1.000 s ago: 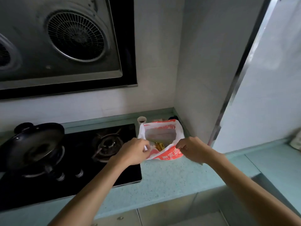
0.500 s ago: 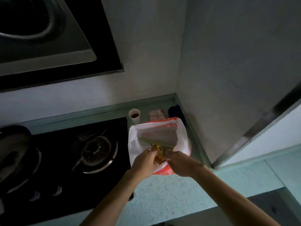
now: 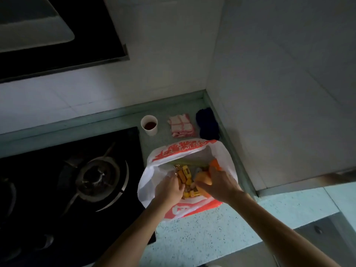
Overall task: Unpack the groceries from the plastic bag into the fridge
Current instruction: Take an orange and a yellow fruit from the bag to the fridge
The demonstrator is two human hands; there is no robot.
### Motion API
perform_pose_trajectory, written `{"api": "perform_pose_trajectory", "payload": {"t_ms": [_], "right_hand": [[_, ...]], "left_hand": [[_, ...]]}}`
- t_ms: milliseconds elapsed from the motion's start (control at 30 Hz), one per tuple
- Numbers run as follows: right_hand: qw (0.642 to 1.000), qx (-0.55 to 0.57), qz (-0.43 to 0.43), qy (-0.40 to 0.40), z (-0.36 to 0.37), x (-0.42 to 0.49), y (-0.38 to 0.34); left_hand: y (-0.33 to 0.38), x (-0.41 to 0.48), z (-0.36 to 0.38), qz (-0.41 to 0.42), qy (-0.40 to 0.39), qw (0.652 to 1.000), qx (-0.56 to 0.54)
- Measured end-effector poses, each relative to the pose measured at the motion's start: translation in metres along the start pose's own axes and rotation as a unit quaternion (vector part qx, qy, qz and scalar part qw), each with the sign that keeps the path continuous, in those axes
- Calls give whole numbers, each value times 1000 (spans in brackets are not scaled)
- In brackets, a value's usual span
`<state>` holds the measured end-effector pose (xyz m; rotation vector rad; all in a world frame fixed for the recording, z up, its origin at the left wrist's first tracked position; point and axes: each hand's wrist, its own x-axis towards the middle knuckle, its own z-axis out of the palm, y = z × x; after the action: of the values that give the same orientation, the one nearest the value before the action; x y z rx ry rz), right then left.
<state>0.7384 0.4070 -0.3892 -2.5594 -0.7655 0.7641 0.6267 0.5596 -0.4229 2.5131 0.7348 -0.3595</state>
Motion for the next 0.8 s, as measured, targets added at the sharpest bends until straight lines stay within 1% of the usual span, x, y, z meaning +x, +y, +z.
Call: {"api": "perform_pose_trajectory", "payload": {"t_ms": [67, 133, 200, 233, 300, 333, 400, 467, 533, 600, 667, 733, 767, 800], "right_hand": [[999, -26, 28, 17, 10, 6, -5], [998, -52, 39, 7, 14, 9, -8], [998, -59, 31, -7, 14, 10, -8], [998, -43, 31, -18, 13, 11, -7], [998, 31, 37, -30, 9, 13, -3], [996, 70, 38, -26, 6, 14, -2], [994, 100, 31, -7, -1, 18, 0], [997, 60, 38, 26, -8, 19, 2], [995, -2, 75, 66, -15, 22, 6], [993, -3, 92, 78, -20, 27, 9], [995, 8, 86, 41, -23, 33, 10], [997, 23, 77, -22, -24, 34, 8], [996, 33, 73, -43, -26, 32, 4], [995, 48, 71, -45, -28, 31, 2]], "left_hand": [[0, 8, 8, -10, 9, 1000, 8], [3, 16, 16, -32, 29, 999, 10], [9, 18, 18, -53, 55, 997, 2], [10, 19, 17, -58, 67, 996, -5], [10, 20, 15, -61, 69, 996, -16], [8, 19, 13, -62, 67, 996, -12], [2, 19, 10, -60, 70, 996, -9], [-4, 22, 11, -44, 83, 996, -11], [-4, 25, 11, -31, 89, 995, -33], [1, 26, 14, -26, 100, 993, -49], [9, 27, 17, -6, 134, 990, -41], [19, 29, 19, 48, 170, 983, -48], [25, 30, 19, 75, 172, 980, -60], [32, 30, 17, 94, 140, 982, -81]]}}
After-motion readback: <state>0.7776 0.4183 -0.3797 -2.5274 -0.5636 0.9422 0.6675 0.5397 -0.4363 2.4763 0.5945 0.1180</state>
